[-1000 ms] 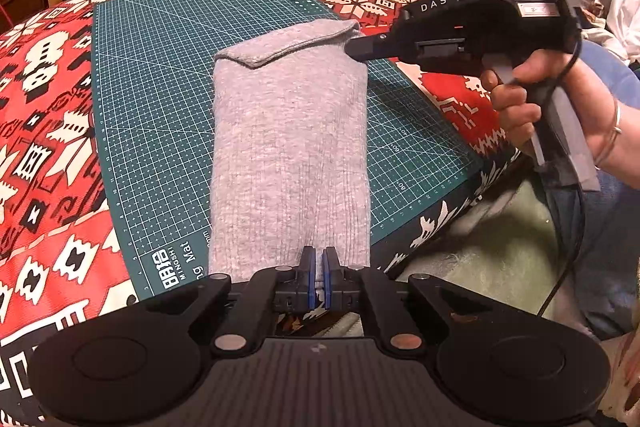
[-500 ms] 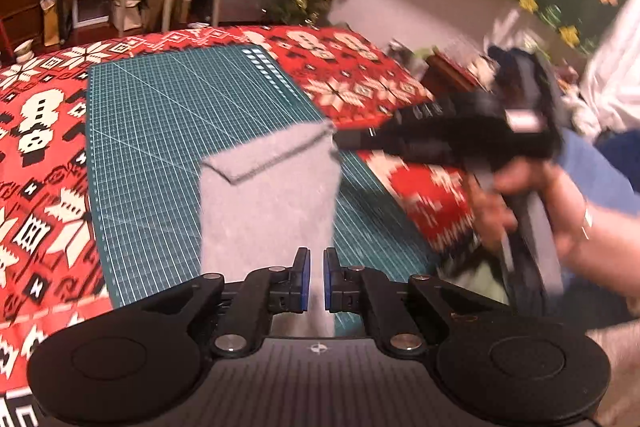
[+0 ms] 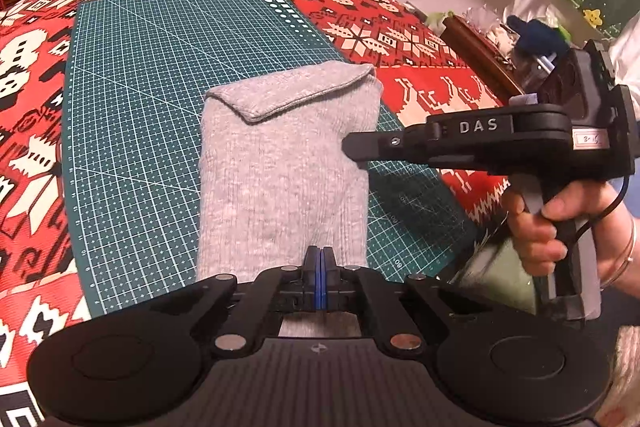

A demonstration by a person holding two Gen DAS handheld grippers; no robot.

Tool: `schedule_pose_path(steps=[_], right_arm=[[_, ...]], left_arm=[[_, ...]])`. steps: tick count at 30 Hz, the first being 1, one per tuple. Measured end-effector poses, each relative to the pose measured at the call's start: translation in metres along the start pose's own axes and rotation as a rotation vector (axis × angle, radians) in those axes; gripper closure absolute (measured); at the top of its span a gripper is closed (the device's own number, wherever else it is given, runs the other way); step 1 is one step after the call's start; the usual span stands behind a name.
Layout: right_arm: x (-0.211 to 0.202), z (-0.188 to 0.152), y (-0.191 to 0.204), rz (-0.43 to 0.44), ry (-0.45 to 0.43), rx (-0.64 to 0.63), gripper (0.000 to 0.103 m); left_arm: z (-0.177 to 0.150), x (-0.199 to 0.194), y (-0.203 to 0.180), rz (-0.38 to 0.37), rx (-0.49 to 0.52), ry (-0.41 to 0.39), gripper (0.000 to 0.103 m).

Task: Fold clothes

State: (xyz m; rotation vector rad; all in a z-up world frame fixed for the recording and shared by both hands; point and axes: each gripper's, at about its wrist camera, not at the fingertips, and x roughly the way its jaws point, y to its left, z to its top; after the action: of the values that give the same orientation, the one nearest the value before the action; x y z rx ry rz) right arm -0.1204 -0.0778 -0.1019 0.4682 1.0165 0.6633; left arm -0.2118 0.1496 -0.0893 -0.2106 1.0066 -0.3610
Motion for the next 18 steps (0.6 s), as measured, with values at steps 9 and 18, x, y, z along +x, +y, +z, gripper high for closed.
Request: schedule_pose_path(steps=[9, 18], right_arm=[[-0.007, -0.019, 0.026, 0.043, 0.07, -0.032, 0.098], [0.007, -0.049, 0.044, 0.025, 0.161, -0.137, 0.103]], left_arm=[[-0.014, -0.017, -0.003, 0.019, 0.054, -0.019, 0.1], [-0.03, -0.029, 0.002, 0.043, 0.053, -0.035, 0.1]])
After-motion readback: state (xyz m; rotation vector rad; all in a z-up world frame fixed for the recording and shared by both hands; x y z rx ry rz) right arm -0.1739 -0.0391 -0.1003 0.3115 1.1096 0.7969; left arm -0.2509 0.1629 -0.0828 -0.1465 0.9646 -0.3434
